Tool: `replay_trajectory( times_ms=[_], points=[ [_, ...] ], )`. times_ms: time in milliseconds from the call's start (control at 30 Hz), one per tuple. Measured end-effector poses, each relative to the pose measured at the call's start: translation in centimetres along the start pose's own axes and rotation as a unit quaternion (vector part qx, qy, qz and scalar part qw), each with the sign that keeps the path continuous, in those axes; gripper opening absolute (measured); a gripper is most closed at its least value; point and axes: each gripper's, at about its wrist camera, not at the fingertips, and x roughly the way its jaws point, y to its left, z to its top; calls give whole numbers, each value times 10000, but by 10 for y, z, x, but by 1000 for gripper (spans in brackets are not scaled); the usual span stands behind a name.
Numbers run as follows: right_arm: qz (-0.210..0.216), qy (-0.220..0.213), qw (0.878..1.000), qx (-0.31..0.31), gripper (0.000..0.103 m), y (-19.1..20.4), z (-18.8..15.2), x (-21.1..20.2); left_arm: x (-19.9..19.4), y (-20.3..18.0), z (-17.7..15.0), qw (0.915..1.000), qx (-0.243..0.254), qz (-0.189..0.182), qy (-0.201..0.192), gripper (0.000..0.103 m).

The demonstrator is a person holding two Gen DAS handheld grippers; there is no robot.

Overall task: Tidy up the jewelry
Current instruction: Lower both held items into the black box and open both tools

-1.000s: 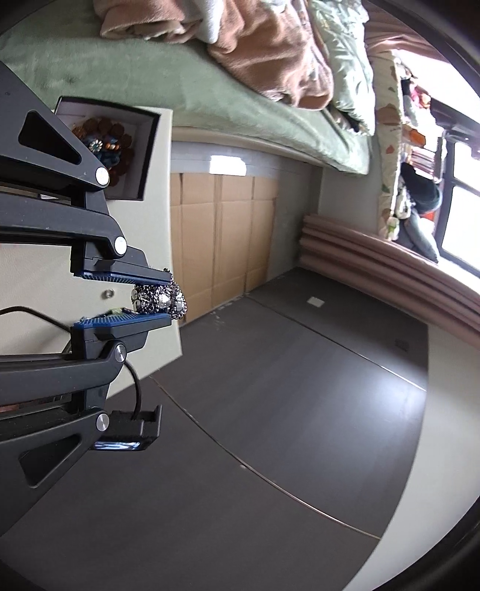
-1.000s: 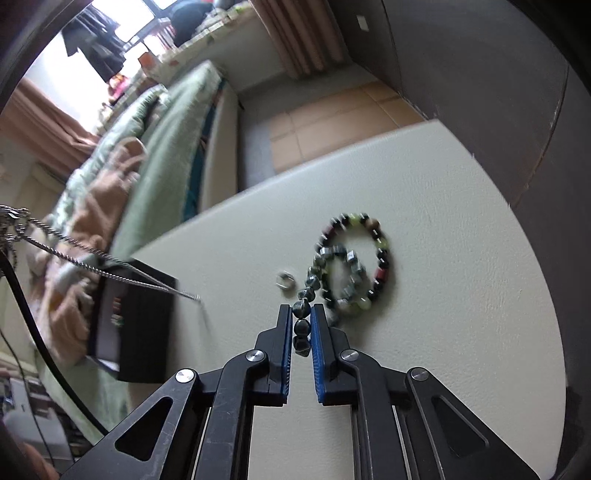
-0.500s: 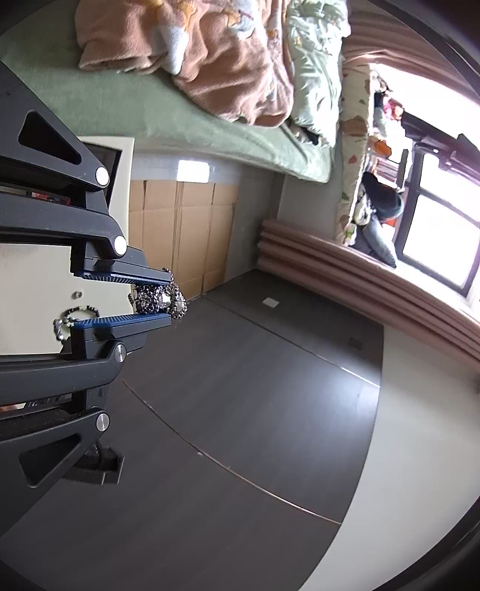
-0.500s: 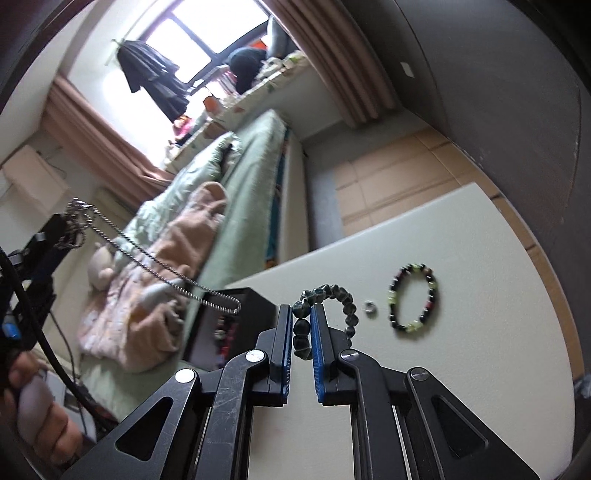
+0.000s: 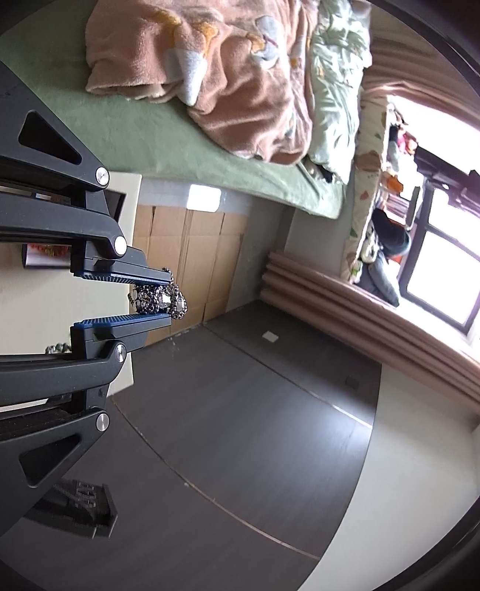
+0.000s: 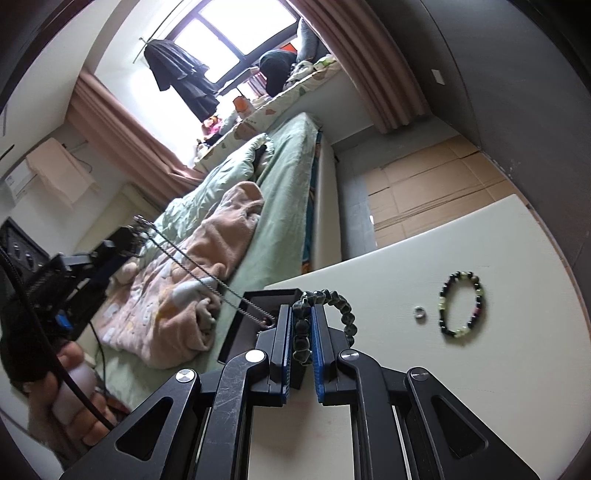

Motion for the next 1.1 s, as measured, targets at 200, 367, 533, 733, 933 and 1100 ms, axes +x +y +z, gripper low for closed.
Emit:
replay_trajectory(
  times_ms=[200,367,533,733,933,1100],
  points=[
    [183,31,9998,-78,12,12,0,11,14,18,0,9998,-78,128,117,16],
    [372,58,9992,-166,12,25,1,24,30,33,-7,9989,-142,314,314,16],
    [541,96,9983,-202,12,37,2,40,47,45,-17,9965,-270,519,596,16],
    [657,182,9976,-135,12,44,5,61,67,52,-27,9931,-359,620,924,16],
    [703,278,9971,-100,12,47,5,81,82,69,-32,9864,-733,767,1257,17],
    [712,321,9969,-49,12,48,6,92,89,87,-32,9772,-1160,807,1585,20]
  ],
)
